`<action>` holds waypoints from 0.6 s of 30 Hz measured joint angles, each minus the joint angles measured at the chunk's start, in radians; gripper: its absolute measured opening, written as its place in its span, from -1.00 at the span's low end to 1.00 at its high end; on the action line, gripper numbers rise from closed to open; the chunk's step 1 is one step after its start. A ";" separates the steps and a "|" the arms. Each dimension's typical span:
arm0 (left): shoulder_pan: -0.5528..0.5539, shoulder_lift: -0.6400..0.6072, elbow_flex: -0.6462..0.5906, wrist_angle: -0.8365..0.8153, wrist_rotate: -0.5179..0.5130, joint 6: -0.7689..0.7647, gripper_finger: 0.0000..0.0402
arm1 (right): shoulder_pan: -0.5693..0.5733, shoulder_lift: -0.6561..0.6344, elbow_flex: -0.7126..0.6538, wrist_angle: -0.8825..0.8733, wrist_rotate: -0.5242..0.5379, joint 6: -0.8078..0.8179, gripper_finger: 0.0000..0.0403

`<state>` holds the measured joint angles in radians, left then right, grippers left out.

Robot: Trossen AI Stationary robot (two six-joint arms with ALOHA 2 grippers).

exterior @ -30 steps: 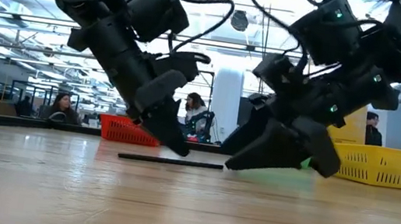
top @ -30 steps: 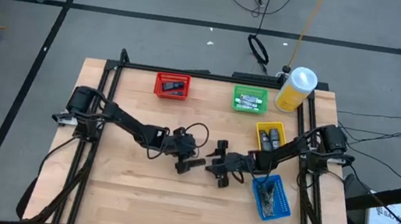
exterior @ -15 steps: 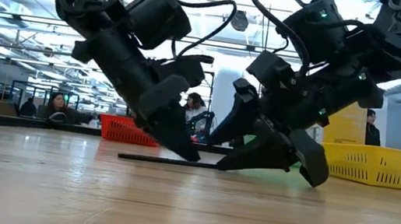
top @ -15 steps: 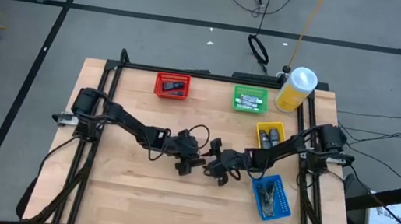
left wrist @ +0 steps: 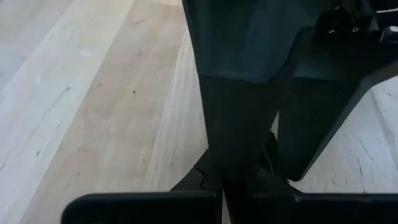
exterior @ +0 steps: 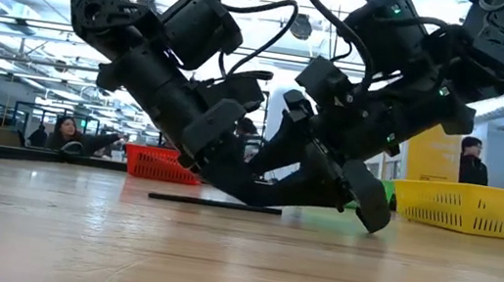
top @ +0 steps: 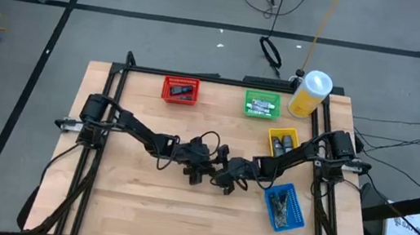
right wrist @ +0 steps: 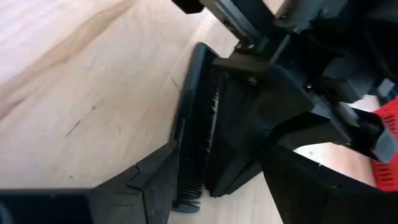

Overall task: Pick & Place Travel size toiletries
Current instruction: Put the black comb into the blue bin

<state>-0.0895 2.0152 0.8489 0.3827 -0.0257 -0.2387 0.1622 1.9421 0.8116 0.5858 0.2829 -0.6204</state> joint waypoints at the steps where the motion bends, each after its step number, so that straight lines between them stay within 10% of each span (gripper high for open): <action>1: 0.000 0.000 -0.001 0.000 0.004 0.003 -1.00 | 0.000 -0.004 0.000 0.000 0.011 -0.004 0.08; 18: -0.002 0.004 -0.003 0.030 -0.014 0.028 -1.00 | 0.050 -0.135 -0.006 -0.164 0.027 0.135 0.05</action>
<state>-0.0914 2.0194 0.8458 0.4129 -0.0397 -0.2110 0.2119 1.8075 0.8054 0.4217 0.3103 -0.4851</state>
